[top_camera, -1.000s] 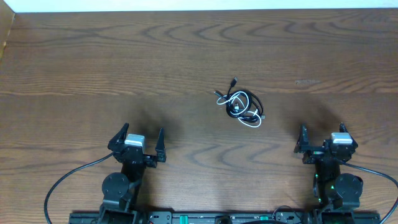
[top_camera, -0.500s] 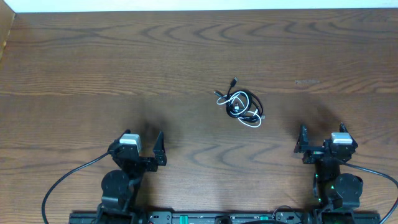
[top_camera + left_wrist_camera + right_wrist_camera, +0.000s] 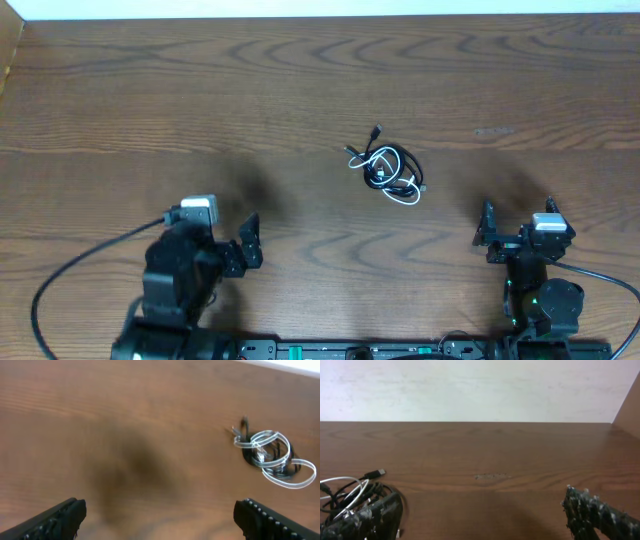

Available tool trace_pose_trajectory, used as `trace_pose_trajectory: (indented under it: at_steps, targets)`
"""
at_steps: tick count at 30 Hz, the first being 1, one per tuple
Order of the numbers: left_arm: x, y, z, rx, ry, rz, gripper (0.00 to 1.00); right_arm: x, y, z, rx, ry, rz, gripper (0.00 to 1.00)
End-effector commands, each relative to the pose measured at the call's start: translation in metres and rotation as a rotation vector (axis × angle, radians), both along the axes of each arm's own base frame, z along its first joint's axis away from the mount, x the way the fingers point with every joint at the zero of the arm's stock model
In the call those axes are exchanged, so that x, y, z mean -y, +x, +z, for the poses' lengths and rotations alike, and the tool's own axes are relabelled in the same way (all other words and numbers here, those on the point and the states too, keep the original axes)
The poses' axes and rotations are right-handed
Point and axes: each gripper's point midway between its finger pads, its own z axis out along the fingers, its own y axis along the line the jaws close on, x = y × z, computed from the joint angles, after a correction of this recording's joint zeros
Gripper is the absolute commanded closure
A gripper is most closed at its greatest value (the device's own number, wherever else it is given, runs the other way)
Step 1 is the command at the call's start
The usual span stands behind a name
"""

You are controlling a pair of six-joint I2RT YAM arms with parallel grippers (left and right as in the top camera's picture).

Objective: Untangle cables
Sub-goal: 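Move the left gripper forward over the black and white cable bundle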

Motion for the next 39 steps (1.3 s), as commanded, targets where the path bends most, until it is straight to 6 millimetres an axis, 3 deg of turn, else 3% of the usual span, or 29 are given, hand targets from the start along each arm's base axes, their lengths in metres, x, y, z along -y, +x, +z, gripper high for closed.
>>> trace_pose_trajectory:
  at_steps: [1, 3, 8, 12, 18, 26, 31, 39]
  targets:
    - [0.015, 0.001, 0.014, -0.095, -0.046, -0.057, 0.01, 0.001, 0.000, 0.000, 0.001, -0.011, -0.002, 0.01]
    - [0.027, -0.001, 0.023, -0.179, -0.085, -0.110, 0.01, 0.001, 0.000, 0.000, 0.001, -0.011, -0.001, 0.01]
    - [0.027, -0.017, 0.039, -0.374, -0.101, -0.081, 0.01, 0.001, 0.000, 0.000, 0.001, -0.011, -0.001, 0.01]
    - [0.023, -0.038, 0.032, -0.515, -0.082, -0.069, 0.01, 0.001, 0.000, 0.000, 0.001, -0.011, -0.001, 0.01]
    - [0.031, -0.040, 0.031, -0.554, -0.165, -0.040, 0.01, 0.001, 0.000, 0.000, 0.002, -0.011, -0.002, 0.01]
    - [0.038, -0.012, 0.043, -0.450, -0.190, -0.065, 0.01, 0.001, 0.000, 0.000, 0.002, -0.011, -0.001, 0.01]
    - [0.047, -0.003, 0.030, -0.505, -0.135, -0.130, 0.01, 0.001, 0.000, 0.000, 0.002, -0.011, -0.002, 0.01]
    - [0.083, 0.020, 0.013, -0.581, 0.076, -0.299, 0.01, 0.001, 0.000, 0.000, 0.002, -0.011, -0.002, 0.01]
